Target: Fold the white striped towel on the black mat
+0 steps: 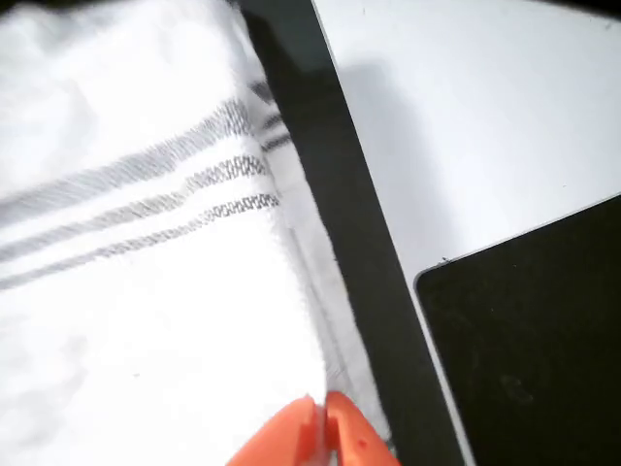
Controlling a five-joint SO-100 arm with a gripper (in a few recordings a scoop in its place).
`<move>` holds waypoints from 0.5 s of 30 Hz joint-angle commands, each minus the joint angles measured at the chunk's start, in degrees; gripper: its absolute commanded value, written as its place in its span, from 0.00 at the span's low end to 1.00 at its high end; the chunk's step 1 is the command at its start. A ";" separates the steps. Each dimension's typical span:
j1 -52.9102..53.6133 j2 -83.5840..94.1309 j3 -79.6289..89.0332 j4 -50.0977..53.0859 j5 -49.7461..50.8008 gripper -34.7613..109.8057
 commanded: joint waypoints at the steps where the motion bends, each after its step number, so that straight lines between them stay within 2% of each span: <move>1: 3.52 -0.18 4.48 -10.81 -5.71 0.24; 6: 5.71 -2.37 9.49 -19.60 -8.70 0.26; 11: 6.06 -0.09 12.39 -20.48 -7.82 0.30; 15: 5.27 4.31 12.92 -17.14 -6.77 0.30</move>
